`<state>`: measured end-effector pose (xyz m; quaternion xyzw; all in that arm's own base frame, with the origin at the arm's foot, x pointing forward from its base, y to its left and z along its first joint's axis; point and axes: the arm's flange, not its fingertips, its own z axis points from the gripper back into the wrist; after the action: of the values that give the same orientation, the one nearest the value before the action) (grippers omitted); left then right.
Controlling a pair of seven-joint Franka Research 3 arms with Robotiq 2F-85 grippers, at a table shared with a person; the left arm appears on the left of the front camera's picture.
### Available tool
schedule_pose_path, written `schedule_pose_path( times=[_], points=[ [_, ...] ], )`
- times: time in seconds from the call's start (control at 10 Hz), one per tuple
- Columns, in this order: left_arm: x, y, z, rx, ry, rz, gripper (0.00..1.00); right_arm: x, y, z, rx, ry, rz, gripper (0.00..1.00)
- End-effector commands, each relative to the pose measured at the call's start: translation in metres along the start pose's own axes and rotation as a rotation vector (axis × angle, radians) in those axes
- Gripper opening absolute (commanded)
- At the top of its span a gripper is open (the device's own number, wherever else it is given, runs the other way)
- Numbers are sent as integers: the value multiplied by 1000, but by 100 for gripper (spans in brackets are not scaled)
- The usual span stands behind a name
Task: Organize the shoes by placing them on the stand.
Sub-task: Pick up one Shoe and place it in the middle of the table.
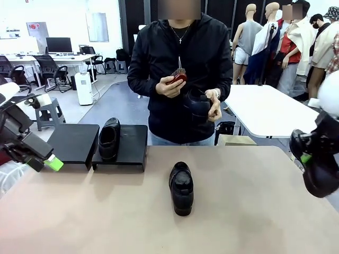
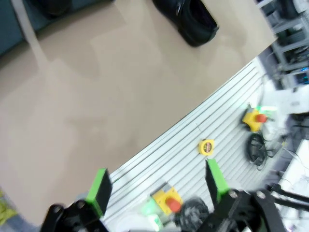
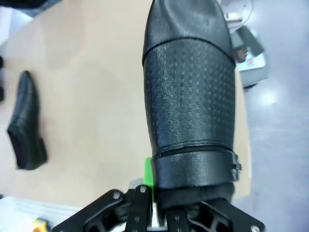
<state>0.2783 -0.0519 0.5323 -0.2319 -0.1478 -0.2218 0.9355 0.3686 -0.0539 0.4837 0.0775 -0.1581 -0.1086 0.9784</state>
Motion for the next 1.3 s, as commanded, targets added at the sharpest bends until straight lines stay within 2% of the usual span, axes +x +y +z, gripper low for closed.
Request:
schedule_pose_path(
  times=[0.0,0.1,0.3,0.4,0.6,0.7,0.9,1.0,1.2],
  points=[
    [1,0,1,-20,-3,4,100,-28,-26,-10,7,-93,-17,0],
    [1,0,1,-20,-3,4,100,0,0,0,0,0,0,0],
    [1,0,1,-20,-3,4,100,0,0,0,0,0,0,0],
    [1,0,1,-20,-3,4,100,-27,-9,-2,6,-20,-6,0],
    [1,0,1,-20,-3,4,100,-45,66,13,75,-124,123,0],
    [1,0,1,-20,-3,4,100,-43,76,18,34,-163,125,0],
    [1,0,1,-20,-3,4,100,-33,27,24,7,-160,-23,0],
    [1,0,1,-20,-3,4,100,-37,-7,27,-12,-154,-102,0],
    [1,0,1,-20,-3,4,100,-50,-53,27,-46,-141,-223,0]
  ],
)
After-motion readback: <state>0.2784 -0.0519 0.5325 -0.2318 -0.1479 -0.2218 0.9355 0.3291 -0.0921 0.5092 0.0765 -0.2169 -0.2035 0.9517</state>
